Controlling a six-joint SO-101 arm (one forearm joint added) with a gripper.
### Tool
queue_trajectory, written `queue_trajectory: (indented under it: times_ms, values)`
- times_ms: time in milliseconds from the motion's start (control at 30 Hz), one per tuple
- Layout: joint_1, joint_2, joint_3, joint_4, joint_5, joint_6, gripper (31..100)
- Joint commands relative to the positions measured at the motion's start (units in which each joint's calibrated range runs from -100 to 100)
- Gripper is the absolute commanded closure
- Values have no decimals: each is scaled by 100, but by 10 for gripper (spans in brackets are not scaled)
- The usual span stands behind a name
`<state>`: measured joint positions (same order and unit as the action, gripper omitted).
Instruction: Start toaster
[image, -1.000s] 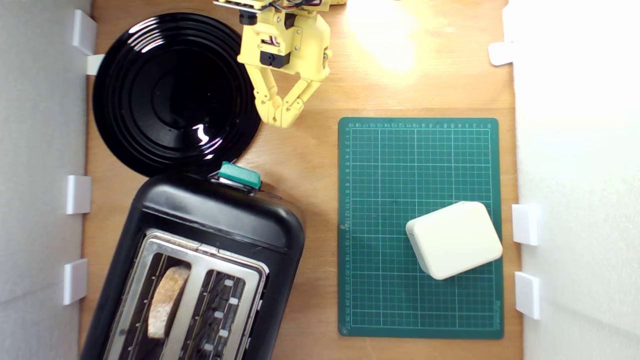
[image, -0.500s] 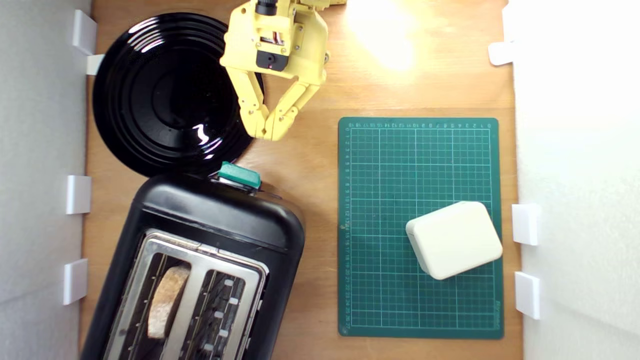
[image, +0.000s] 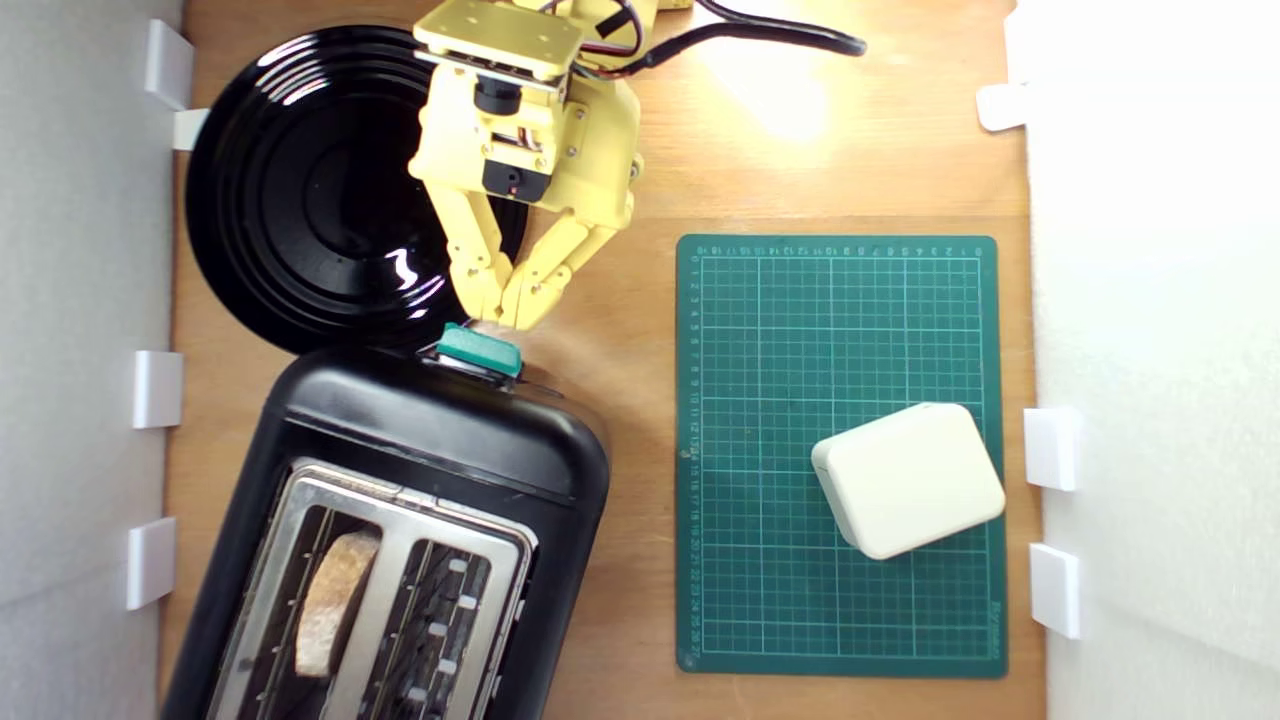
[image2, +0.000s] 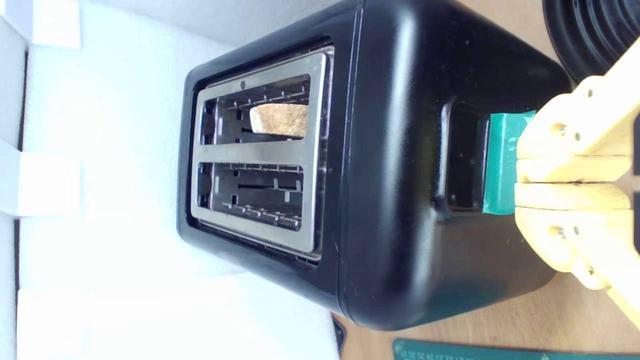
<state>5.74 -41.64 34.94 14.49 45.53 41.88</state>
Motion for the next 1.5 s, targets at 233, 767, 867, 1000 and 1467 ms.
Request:
queue_trajectory:
  times_ms: [233,767,867,1000,1467]
  values:
    - [101,476,-927,42,-18,-154,989]
    - [109,1142,-1163,-14,-26,-154,988]
    - [109,1258,-1227,52,-26,-154,988]
    - [109,1342,-1218,61,-26,-154,988]
    - [363,2133,-1127,-5,-26,-159,988]
